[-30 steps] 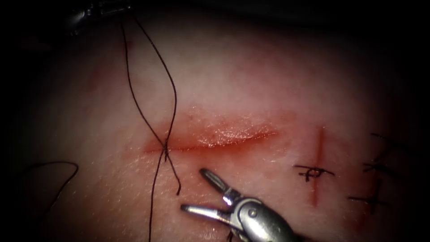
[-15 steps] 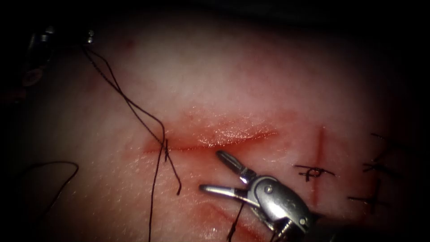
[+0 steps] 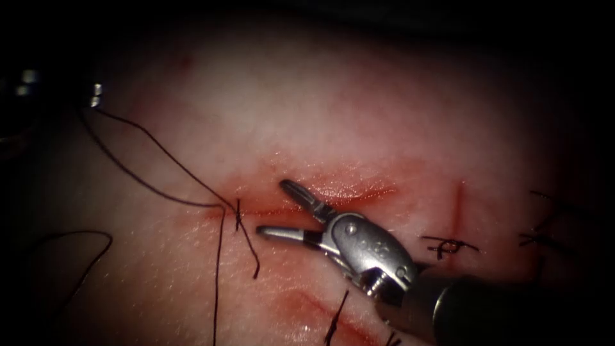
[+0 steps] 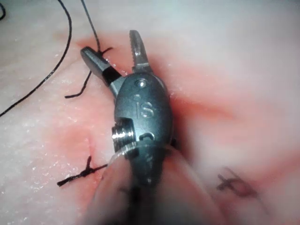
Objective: Wound Closure
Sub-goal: With the right cutter, snip the long end of suture, then from the left gripper, set down the cut suture, then using the left grasper, grab the tail of suture.
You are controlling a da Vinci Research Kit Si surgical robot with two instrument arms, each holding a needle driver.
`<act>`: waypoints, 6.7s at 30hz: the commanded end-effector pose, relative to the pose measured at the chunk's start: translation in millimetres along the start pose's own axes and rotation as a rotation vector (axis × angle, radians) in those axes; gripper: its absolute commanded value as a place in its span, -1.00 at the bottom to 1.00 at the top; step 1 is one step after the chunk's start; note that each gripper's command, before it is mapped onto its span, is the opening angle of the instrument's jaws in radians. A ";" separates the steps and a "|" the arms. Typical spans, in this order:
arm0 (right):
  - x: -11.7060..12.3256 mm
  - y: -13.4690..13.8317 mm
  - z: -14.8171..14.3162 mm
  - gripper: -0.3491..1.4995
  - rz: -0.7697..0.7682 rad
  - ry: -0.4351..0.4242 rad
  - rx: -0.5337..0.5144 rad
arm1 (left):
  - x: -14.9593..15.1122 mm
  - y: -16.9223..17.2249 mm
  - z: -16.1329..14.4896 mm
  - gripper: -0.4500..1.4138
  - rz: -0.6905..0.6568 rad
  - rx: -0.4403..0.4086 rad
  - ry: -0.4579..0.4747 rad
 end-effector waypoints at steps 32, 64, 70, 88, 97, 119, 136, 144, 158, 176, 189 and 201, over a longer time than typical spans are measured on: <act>-1.9 -2.6 8.0 0.52 -0.234 -0.041 0.002 | 2.2 1.4 2.8 -1.00 0.036 -0.037 -0.010; -2.4 -2.9 12.2 -1.00 -0.264 -0.084 0.016 | 3.4 2.7 3.8 -1.00 0.054 -0.050 -0.004; -2.2 -2.7 12.3 -1.00 -0.261 -0.081 0.001 | 3.7 3.0 3.7 -1.00 0.054 -0.055 -0.004; -0.2 1.8 -4.8 0.98 -0.349 -0.056 0.063 | 4.2 2.1 3.3 -1.00 0.132 -0.040 -0.035; 1.0 4.9 -10.1 0.62 -0.396 -0.089 0.031 | 2.9 2.8 8.0 -1.00 0.143 -0.045 0.025; 4.9 8.5 -11.6 0.55 -0.493 -0.149 -0.034 | -1.3 8.5 29.5 -1.00 0.198 -0.095 0.102; 5.8 9.2 -11.8 -0.76 -0.570 -0.129 -0.007 | -12.2 15.7 33.6 -0.82 -0.025 -0.265 0.124; 5.1 8.4 -11.4 -0.38 -0.526 -0.155 0.000 | -16.3 19.5 33.7 0.50 -0.283 -0.308 -0.144; 4.1 6.6 -9.7 0.58 -0.517 -0.228 0.031 | -5.8 19.2 21.4 0.98 -0.259 -0.142 -0.473; 3.0 6.2 -9.7 0.25 -0.530 -0.268 0.058 | -7.1 13.6 2.9 0.84 -0.255 0.168 -0.646; 3.1 6.2 -10.2 -0.02 -0.531 -0.268 0.064 | -12.4 8.6 6.9 -0.19 -0.104 0.258 -0.610; 3.1 5.7 -9.7 0.00 -0.524 -0.269 0.064 | -20.8 11.8 8.8 -0.19 0.071 0.003 -0.822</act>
